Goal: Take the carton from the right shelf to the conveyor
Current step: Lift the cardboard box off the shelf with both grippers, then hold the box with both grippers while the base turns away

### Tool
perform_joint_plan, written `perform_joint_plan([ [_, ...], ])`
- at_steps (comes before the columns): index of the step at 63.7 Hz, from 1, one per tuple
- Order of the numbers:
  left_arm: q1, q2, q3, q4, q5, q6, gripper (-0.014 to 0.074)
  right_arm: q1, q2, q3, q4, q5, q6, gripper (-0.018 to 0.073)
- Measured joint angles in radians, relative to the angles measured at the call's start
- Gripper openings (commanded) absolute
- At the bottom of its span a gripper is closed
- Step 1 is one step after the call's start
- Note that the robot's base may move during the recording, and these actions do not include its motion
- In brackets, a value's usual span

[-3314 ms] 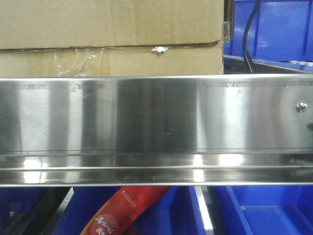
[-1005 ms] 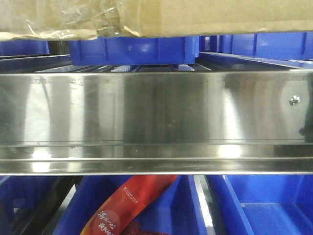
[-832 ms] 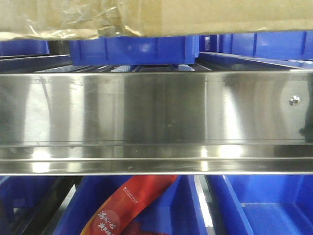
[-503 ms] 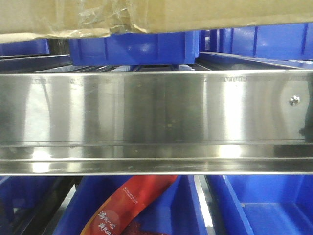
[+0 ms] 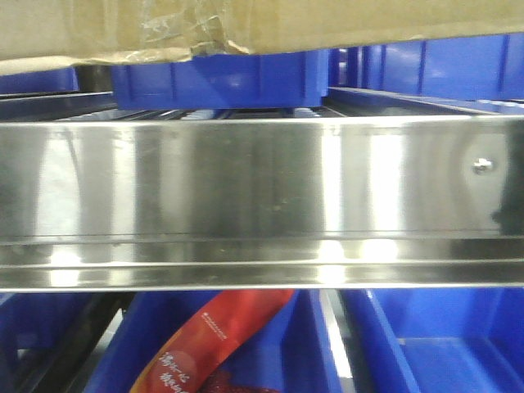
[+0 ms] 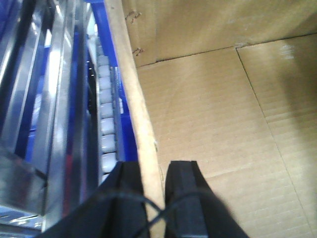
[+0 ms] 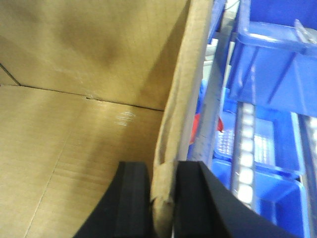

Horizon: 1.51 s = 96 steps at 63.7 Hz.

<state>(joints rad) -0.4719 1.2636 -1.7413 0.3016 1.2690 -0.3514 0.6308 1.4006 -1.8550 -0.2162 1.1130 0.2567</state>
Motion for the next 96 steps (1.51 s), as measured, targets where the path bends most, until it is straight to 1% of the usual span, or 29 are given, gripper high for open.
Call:
perform_joint_plan([
  [96,0.000,0.000,0.000,0.002,-0.002,0.000,-0.0016,0.000,0.000,0.000,-0.002,-0.006,-0.002,-0.0070],
])
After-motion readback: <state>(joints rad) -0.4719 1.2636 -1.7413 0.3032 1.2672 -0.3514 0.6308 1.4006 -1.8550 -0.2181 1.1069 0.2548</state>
